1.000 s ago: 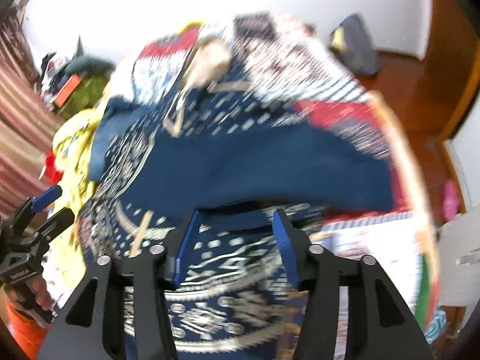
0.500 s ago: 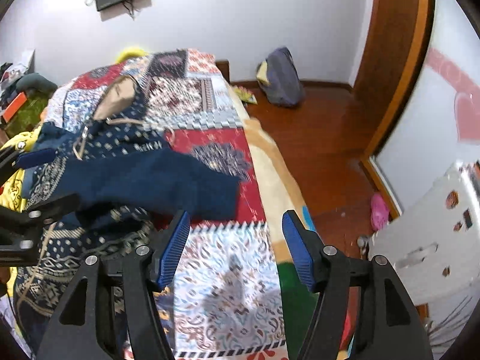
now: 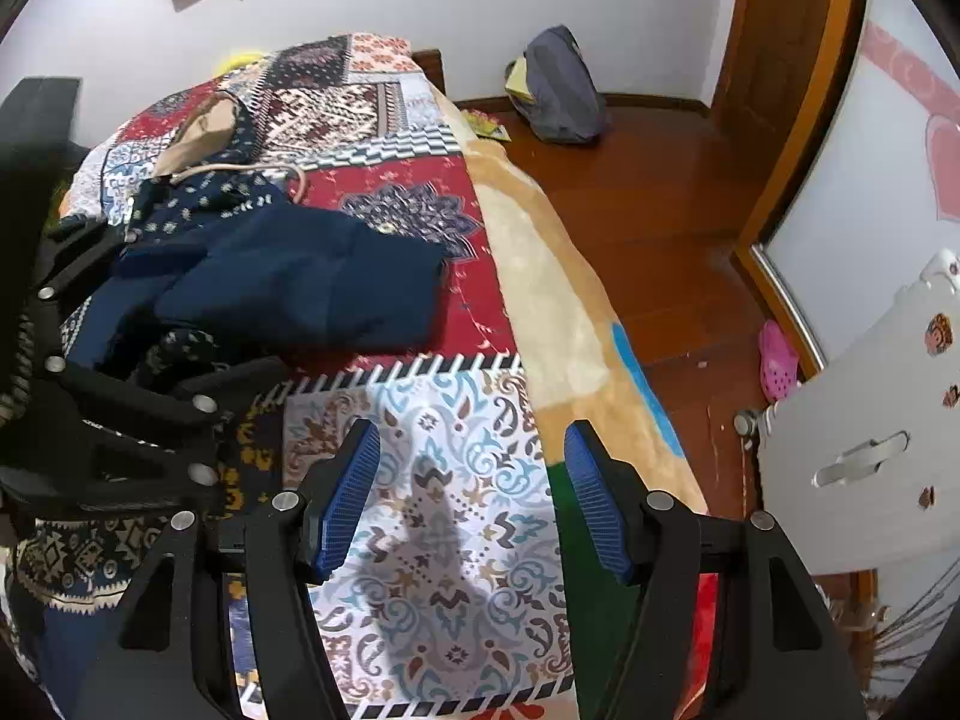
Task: Fold large clothes
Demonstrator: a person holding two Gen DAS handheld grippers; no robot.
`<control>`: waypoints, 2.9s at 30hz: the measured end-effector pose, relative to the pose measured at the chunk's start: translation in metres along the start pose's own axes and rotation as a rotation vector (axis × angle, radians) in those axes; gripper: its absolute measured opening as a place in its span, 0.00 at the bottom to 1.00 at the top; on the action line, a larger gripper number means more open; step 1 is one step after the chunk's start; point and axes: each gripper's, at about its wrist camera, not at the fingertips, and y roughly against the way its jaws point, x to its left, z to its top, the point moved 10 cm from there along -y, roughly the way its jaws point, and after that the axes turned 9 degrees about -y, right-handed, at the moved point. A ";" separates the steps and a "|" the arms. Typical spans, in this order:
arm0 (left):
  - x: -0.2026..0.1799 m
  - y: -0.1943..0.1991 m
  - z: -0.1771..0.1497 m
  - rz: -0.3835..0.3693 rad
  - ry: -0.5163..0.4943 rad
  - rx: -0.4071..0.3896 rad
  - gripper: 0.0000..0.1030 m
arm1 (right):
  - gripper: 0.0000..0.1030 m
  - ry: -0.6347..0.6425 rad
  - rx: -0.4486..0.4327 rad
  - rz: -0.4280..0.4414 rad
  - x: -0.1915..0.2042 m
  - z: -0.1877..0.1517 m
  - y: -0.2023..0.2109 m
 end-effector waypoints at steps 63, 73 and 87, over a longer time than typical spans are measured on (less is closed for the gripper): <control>0.128 0.032 -0.221 0.237 0.299 0.083 0.49 | 0.60 0.201 0.127 0.025 0.139 -0.009 -0.038; 0.163 0.049 -0.217 0.004 0.577 -0.072 0.15 | 0.61 0.137 0.173 0.065 0.133 -0.013 -0.052; 0.221 0.070 -0.327 -0.154 1.080 -0.210 0.12 | 0.65 0.132 0.174 0.069 0.137 -0.013 -0.056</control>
